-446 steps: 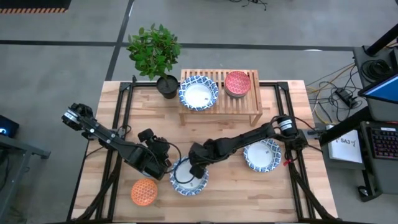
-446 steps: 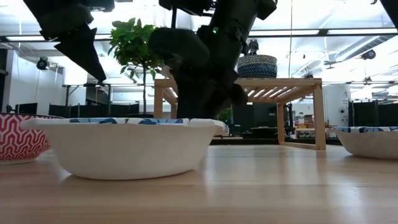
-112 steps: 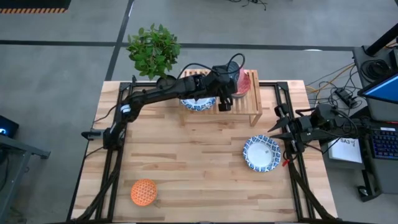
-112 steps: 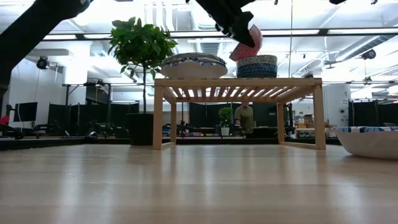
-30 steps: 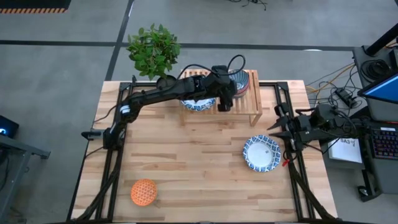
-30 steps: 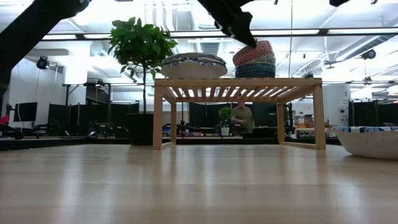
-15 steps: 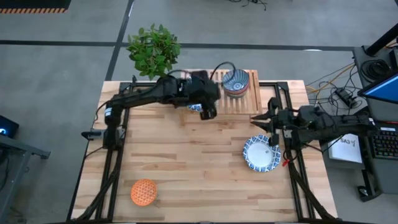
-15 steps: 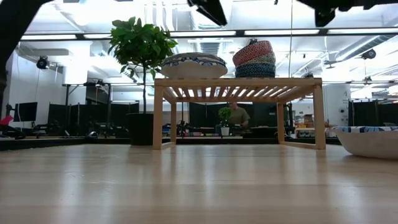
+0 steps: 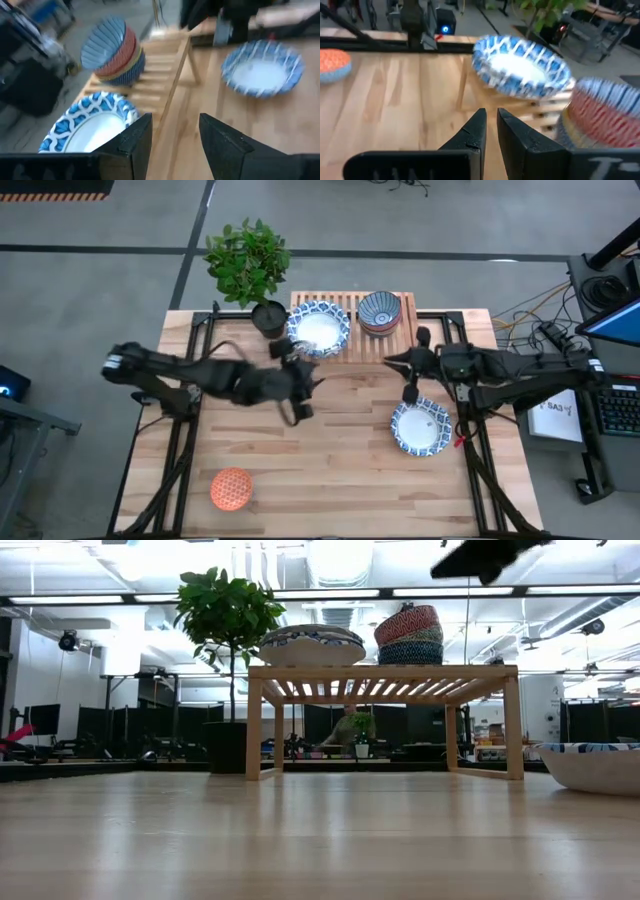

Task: Place and stack bowls onto a shelf
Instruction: Stack the blue bowl on top of the red bowl on the shelf, then stack the blue pattern bowl on top of the other blue pattern bowl on the shelf

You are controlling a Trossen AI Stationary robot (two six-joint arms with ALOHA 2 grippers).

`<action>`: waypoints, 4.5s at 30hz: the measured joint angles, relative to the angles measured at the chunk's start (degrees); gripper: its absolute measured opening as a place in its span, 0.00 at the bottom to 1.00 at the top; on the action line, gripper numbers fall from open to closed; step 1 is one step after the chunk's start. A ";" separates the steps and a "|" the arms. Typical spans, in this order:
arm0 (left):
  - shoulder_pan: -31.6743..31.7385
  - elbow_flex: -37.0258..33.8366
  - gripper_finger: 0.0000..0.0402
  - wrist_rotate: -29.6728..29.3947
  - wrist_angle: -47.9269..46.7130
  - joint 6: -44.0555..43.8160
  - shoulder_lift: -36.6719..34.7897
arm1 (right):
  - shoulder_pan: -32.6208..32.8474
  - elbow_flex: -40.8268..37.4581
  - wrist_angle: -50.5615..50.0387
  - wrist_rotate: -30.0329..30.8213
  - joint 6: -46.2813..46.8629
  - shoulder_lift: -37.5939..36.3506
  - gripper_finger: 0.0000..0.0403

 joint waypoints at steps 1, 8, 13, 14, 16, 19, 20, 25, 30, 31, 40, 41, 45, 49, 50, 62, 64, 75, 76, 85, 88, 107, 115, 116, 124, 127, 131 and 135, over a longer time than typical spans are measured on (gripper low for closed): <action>-1.43 -3.04 0.36 -1.54 3.50 -0.04 -1.62 | -0.43 2.05 -1.86 0.00 -0.44 1.08 0.08; -8.73 -19.76 0.36 -12.37 18.75 0.11 -10.86 | -3.35 17.80 -15.07 -0.02 -2.59 9.27 0.08; -10.48 -26.79 0.36 -15.08 22.89 -0.22 -15.38 | -6.26 28.38 -23.86 0.00 -3.89 15.58 0.08; -10.50 -27.65 0.36 -15.12 22.88 -0.57 -16.19 | -6.83 30.41 -26.07 -0.02 -4.06 16.81 0.08; -10.48 -29.04 0.36 -15.31 23.12 -1.32 -17.58 | -8.08 34.13 -29.77 -0.04 -4.22 19.15 0.08; -10.48 -30.24 0.36 -15.31 22.59 -2.15 -18.44 | -10.12 39.04 -34.60 -0.04 -4.43 22.44 0.09; -10.48 -30.50 0.36 -15.29 22.59 -2.26 -18.65 | -10.73 40.60 -36.30 -0.07 -4.51 23.59 0.10; -10.48 -31.10 0.36 -15.28 22.70 -2.69 -18.33 | -13.37 47.51 -45.81 -0.22 -6.54 28.99 0.20; -10.48 -31.31 0.36 -15.13 22.40 -2.82 -17.32 | -16.28 51.40 -53.05 -0.31 -10.68 33.28 0.34; -10.48 -31.31 0.36 -15.13 22.29 -2.82 -17.19 | -16.88 51.56 -53.36 -0.35 -11.73 33.84 0.36; -10.48 -31.31 0.36 -15.13 22.26 -3.10 -17.10 | -22.19 51.44 -54.42 -3.63 -15.18 36.48 0.38; -10.48 -31.31 0.36 -15.13 22.22 -3.21 -17.10 | -22.66 51.44 -54.44 -3.76 -15.69 36.53 0.36; -10.48 -31.31 0.36 -15.13 21.70 -3.73 -17.10 | -24.17 51.44 -54.44 -5.33 -16.96 36.40 0.25; -10.48 -31.31 0.36 -15.13 21.15 -4.15 -17.10 | -25.20 51.42 -54.44 -8.18 -17.14 35.76 0.10; -10.48 -31.31 0.36 -15.13 21.15 -4.17 -17.10 | -25.42 51.40 -54.40 -9.31 -17.00 35.60 0.06; -10.48 -31.31 0.36 -15.13 21.15 -4.17 -17.10 | -25.71 51.33 -53.80 -12.56 -14.30 34.16 0.03; -10.48 -31.31 0.36 -15.13 21.15 -4.29 -17.10 | -25.70 51.33 -53.23 -12.41 -14.36 34.38 0.03; -10.48 -31.31 0.36 -15.13 21.15 -4.32 -17.10 | -25.69 51.29 -51.66 -12.10 -13.67 36.53 0.09; -10.48 -31.31 0.36 -15.13 21.15 -4.32 -17.10 | -25.69 51.29 -51.64 -11.96 -13.37 36.63 0.12; -10.81 -31.31 0.36 -15.09 19.83 -7.88 -17.10 | -25.69 51.33 -51.84 -11.93 -13.22 34.90 0.26; -11.43 -31.31 0.36 -15.01 18.55 -11.38 -17.10 | -25.69 51.38 -51.86 -11.95 -11.55 32.99 0.26; -13.95 -31.31 0.36 -4.56 -4.64 -50.15 -13.95 | -11.35 42.73 -52.70 -18.80 9.05 18.08 0.24; -13.82 -31.31 0.36 -6.24 -5.24 -46.05 -13.97 | 0.87 34.83 -52.47 -18.97 29.20 18.54 0.22; -13.82 -31.31 0.36 -6.72 -5.24 -45.25 -13.99 | 2.29 33.87 -52.35 -19.16 31.99 19.01 0.22; -13.82 -31.31 0.36 -10.20 -5.28 -43.64 -13.99 | 10.82 26.19 -52.31 -25.10 53.18 26.45 0.22; -13.82 -31.31 0.36 -10.26 -5.32 -43.23 -13.99 | 13.06 24.10 -52.41 -27.69 56.89 30.32 0.24; -13.82 -31.31 0.36 -10.41 -5.30 -43.11 -13.99 | 14.64 22.59 -52.35 -28.21 58.15 35.79 0.30; -13.84 -31.31 0.36 -10.41 -5.30 -43.10 -13.99 | 14.88 21.61 -52.42 -26.89 58.76 41.34 0.35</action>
